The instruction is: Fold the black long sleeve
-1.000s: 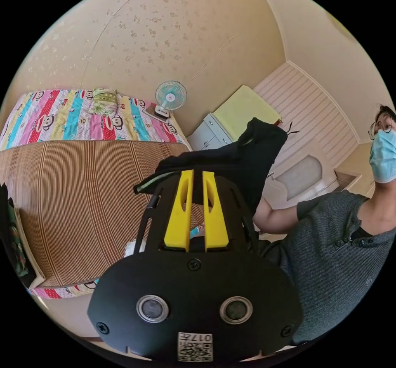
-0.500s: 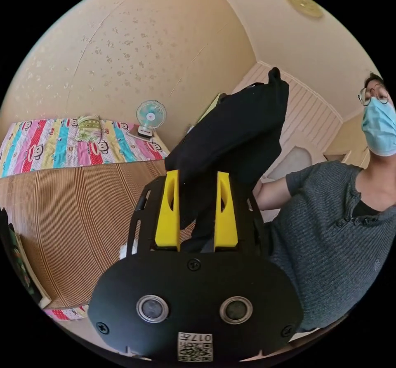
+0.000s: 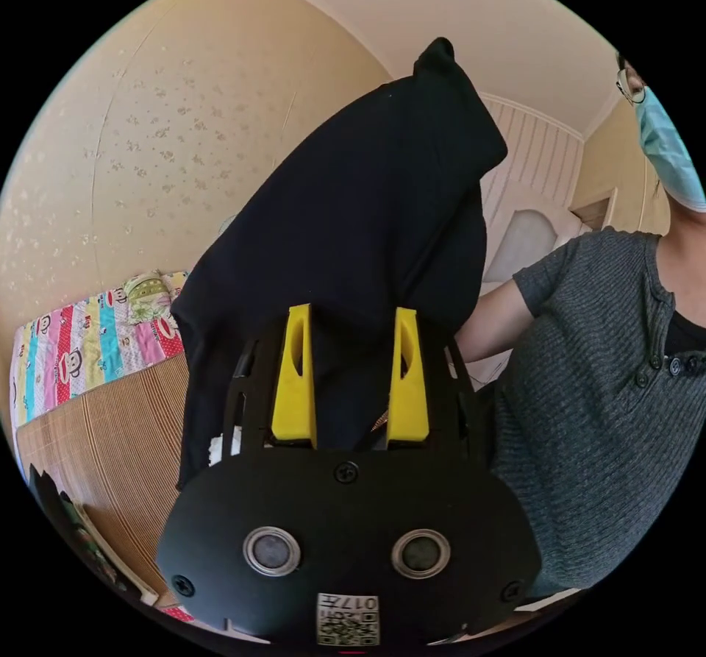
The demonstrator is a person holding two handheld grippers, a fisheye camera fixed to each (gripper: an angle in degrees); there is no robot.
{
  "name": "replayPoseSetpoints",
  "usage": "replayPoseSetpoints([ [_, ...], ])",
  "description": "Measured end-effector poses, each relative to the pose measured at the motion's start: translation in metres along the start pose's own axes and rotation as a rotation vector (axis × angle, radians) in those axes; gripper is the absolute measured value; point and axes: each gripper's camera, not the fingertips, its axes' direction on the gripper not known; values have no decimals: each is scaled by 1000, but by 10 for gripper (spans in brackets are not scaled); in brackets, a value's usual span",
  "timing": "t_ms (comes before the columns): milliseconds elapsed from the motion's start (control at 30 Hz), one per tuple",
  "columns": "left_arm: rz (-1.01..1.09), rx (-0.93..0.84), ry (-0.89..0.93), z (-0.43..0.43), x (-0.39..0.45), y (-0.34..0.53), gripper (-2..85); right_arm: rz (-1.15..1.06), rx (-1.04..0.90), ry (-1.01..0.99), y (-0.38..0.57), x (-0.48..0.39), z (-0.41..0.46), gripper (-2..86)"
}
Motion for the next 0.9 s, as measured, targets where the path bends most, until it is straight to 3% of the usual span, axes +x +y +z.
replayPoseSetpoints([
  [233, -70, -109, -97, 21, 37, -2, 139, 56, 73, -17, 44, 24, -17, 23],
  [333, -140, -157, -95, 39, 36, -5, 52, 106, 82, 17, 54, 37, -25, 23],
  [433, -228, -47, -177, 13, 29, -7, 5, 120, 73, 62, 44, 30, -37, 23],
  [600, -343, 234, -322, -87, 19, -23, -6, 204, -214, 431, 13, 5, -32, 24],
  [700, -328, 284, -471, -125, 35, -54, -8, 241, -407, 806, 3, -14, -28, 25],
  [767, -311, 315, -485, -138, 45, -69, -8, 326, -473, 1042, 5, -26, -37, 26],
  [900, -234, 368, -418, -146, 73, -96, -9, 442, -535, 1245, 34, -35, -52, 27],
])
